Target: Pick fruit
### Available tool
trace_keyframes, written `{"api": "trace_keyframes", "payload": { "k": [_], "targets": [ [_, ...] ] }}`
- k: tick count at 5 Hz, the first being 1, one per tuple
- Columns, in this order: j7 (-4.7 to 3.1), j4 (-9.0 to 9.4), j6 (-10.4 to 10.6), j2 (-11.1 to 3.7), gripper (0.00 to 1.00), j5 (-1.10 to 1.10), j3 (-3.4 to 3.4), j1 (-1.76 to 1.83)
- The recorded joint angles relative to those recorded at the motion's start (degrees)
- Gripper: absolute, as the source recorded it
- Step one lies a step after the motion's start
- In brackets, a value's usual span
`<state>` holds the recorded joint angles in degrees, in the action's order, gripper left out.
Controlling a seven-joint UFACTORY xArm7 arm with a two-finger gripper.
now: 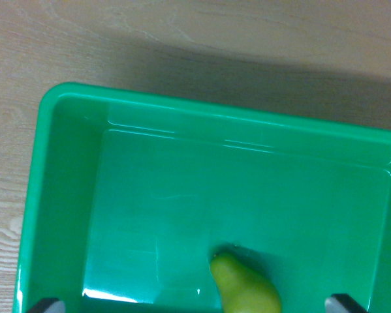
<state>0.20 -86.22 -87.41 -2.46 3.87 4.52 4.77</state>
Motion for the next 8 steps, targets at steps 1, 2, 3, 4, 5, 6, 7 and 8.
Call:
{"api": "trace_keyframes", "payload": {
  "k": [1, 2, 3, 4, 5, 6, 7, 8],
  "targets": [
    [0.00, 0.00, 0.0, 0.00, 0.00, 0.00, 0.00, 0.00],
    [-0.56, 0.88, 0.9, -0.09, 0.00, 0.05, -0.14, -0.06],
    [-0.56, 0.88, 0.9, -0.09, 0.00, 0.05, -0.14, -0.06],
    [-1.29, 2.00, 2.0, -0.21, 0.00, 0.11, -0.32, -0.13],
    [-1.29, 2.00, 2.0, -0.21, 0.00, 0.11, -0.32, -0.13],
    [-2.21, 3.43, 3.4, -0.36, 0.00, 0.18, -0.55, -0.23],
    [-2.21, 3.43, 3.4, -0.36, 0.00, 0.18, -0.55, -0.23],
    [-3.39, 5.26, 5.2, -0.56, 0.00, 0.28, -0.84, -0.35]
  ]
}}
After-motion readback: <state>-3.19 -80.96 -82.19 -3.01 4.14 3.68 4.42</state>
